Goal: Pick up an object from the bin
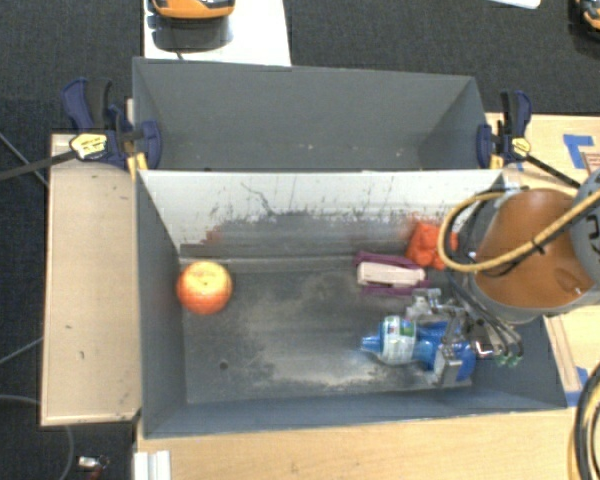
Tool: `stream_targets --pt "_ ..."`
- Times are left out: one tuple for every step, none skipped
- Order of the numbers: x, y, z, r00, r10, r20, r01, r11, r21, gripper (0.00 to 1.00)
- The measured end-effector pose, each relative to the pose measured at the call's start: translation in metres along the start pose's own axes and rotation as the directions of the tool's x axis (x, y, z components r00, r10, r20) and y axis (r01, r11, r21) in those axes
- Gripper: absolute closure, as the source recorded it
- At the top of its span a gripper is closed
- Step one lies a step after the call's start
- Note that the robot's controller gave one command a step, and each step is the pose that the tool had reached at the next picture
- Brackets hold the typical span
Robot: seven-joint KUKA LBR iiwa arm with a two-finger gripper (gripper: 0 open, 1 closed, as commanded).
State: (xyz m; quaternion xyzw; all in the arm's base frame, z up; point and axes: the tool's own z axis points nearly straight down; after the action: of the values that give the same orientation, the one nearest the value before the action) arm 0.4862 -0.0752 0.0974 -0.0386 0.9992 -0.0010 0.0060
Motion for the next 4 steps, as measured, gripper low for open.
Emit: stream_targets --pt "-0.001 -0.004 0.029 1.0 0.022 -0.012 -0.022 1.0 -0.003 0.0" --pt "-0.012 -0.02 0.027 0.999 0.049 0.007 -0.049 0.999 0.001 0.0" --pt "-0.006 -0.01 0.031 1.0 0.03 -0.004 -0.03 1.0 -0.003 1.0" --pt "-0.006 -0.01 0.031 1.0 0.029 -0.004 -0.029 1.0 -0.003 1.0"
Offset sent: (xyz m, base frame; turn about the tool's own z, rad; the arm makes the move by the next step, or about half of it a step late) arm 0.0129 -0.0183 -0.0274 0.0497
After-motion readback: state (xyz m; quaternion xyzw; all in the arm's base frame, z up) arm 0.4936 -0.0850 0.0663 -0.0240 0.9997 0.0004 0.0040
